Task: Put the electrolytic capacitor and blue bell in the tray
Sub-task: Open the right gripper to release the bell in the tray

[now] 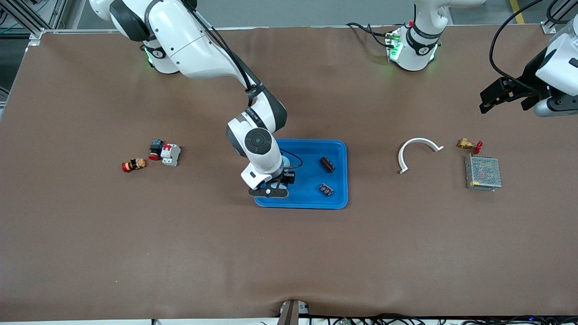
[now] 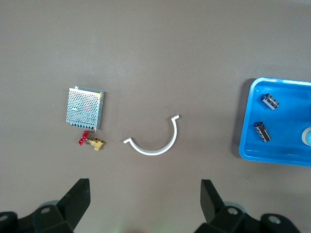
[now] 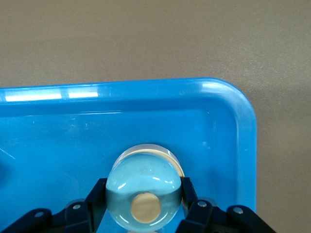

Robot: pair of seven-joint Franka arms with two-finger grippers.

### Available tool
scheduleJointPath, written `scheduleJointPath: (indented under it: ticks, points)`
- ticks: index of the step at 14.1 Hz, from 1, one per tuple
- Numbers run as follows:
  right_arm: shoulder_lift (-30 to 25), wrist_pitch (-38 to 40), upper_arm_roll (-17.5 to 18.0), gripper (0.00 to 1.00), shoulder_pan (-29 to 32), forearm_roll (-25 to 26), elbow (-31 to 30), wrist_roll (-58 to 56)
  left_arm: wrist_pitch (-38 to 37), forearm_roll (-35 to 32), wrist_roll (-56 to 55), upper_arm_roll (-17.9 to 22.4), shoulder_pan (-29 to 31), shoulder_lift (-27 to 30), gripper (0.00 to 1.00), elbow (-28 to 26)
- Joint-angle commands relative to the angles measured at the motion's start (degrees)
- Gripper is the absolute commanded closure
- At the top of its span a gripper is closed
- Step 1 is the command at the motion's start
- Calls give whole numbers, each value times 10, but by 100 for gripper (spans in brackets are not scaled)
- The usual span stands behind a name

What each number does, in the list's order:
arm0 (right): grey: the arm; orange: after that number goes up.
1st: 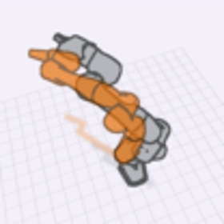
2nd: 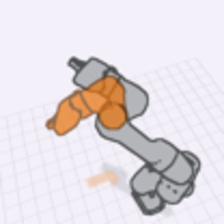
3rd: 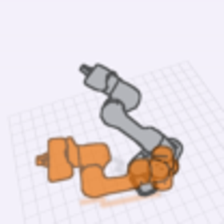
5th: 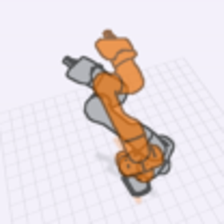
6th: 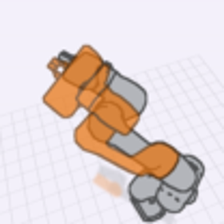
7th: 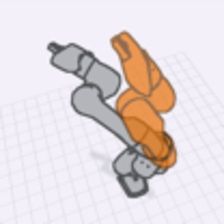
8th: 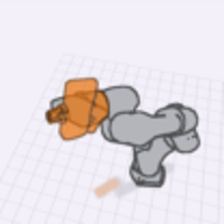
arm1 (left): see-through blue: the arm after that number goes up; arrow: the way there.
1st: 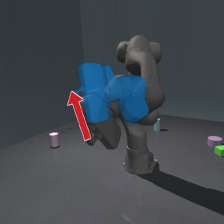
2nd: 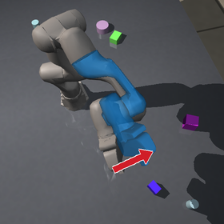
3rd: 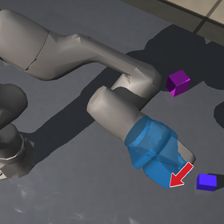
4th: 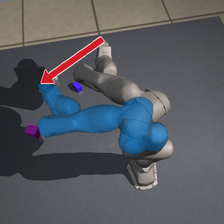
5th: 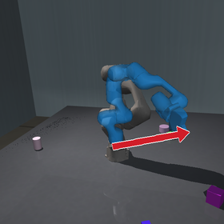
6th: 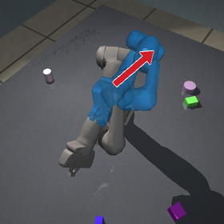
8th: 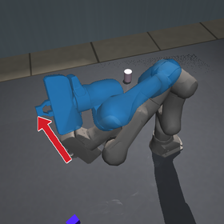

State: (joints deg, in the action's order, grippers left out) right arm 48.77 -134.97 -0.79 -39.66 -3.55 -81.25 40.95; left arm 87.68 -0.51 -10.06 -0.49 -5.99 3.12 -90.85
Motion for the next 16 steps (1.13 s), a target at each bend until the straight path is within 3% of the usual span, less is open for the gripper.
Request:
scheduleJointPath:
  ticks: [1,3,4,6,13,16]
  points:
    - [4,-7,-7,46,-9,7,0,14,8,5,7,1,-2,7,0,-7]
    - [4,-8,-7,44,-9,7,0,14,8,7,7,1,-1,7,0,-8]
    - [4,-8,-7,32,-9,7,0,14,8,7,7,1,-1,7,0,-7]
    - [3,-8,-7,0,-9,7,0,14,8,7,7,1,-1,7,0,-7]
    - [-21,7,-7,0,-2,6,-1,5,8,9,7,1,-1,7,0,-7]
    - [-60,69,-6,0,-1,6,0,4,8,9,7,1,0,7,0,-8]
